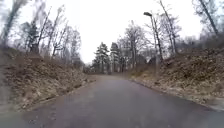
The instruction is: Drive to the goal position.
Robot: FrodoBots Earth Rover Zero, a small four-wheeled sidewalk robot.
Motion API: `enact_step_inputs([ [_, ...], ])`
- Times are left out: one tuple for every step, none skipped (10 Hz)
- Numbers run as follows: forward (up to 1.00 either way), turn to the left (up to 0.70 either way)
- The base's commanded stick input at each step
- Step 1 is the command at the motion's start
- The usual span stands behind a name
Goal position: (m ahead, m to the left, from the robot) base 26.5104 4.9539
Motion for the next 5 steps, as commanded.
enact_step_inputs([
  [1.00,0.01],
  [1.00,0.01],
  [1.00,0.01],
  [1.00,0.01],
  [1.00,0.01],
])
